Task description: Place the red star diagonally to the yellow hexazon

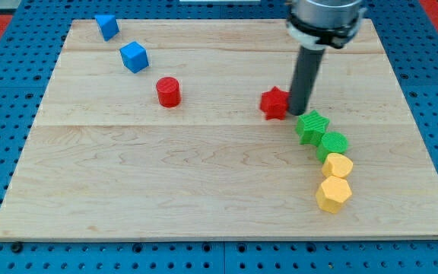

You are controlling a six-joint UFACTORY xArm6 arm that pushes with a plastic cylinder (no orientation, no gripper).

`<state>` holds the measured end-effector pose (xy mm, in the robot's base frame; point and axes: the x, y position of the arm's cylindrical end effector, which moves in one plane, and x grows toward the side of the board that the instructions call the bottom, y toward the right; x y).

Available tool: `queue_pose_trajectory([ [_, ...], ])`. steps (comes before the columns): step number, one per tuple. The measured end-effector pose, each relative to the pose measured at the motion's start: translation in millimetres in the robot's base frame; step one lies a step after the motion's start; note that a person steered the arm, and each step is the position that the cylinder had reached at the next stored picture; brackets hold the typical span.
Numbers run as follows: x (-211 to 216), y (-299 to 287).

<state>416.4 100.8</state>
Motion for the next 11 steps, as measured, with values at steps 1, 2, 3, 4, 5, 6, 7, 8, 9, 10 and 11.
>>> queue_pose_trajectory([
  [1, -14, 8],
  [2, -31, 11],
  [3, -31, -3],
  [4, -18, -44],
  [5, -15, -74],
  [6, -11, -89],
  [7, -11, -82],
  [8, -11, -61],
  [9, -11, -45],
  [10, -10, -23],
  [11, 10, -29],
])
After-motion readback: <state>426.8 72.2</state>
